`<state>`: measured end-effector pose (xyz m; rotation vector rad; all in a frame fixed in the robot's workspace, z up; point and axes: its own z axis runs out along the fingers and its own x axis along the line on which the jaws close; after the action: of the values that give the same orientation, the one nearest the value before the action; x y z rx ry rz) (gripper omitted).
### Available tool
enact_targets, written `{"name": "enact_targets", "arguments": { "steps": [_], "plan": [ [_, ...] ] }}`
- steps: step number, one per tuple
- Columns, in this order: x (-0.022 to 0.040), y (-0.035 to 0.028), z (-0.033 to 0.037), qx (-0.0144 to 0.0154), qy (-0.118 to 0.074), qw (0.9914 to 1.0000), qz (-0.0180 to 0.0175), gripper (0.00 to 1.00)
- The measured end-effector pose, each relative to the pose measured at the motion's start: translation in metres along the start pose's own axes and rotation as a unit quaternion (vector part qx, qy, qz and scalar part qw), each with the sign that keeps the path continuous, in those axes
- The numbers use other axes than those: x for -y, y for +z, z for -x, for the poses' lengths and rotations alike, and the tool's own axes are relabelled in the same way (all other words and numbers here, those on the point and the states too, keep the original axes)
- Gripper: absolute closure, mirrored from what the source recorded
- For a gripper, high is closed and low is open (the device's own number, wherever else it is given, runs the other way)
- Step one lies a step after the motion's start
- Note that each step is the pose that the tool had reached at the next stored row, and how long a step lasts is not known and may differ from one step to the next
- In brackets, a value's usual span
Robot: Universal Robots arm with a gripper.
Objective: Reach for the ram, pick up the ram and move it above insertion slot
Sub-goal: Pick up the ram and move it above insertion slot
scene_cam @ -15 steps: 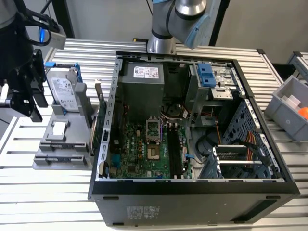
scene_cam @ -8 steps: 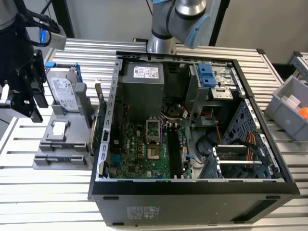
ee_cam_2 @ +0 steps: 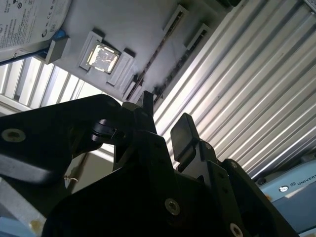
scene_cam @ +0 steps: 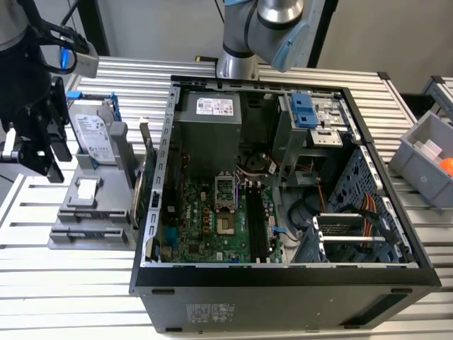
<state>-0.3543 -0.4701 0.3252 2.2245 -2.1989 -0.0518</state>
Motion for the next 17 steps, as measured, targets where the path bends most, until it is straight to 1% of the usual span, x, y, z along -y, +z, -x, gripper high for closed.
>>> {"name": "enact_targets", "arguments": {
  "steps": [2, 4, 6, 8, 9, 17],
  "plan": [
    [0.0001, 0.0012, 0.0000, 0.0000, 0.000, 1.00000, -0.0001, 0.00],
    [0.0001, 0.0024, -0.0001, 0.0001, 0.000, 1.00000, -0.0012, 0.00],
    [0.0000, 0.0035, -0.0001, 0.0002, 0.000, 0.99999, -0.0036, 0.00],
    [0.0002, 0.0051, -0.0001, 0.0004, 0.000, 0.99998, -0.0067, 0.00],
    [0.0002, 0.0059, -0.0002, 0.0005, 0.000, 0.99997, -0.0074, 0.00],
    [0.0003, 0.0122, -0.0003, 0.0006, 0.002, 0.99997, -0.0073, 0.00]
  ]
}}
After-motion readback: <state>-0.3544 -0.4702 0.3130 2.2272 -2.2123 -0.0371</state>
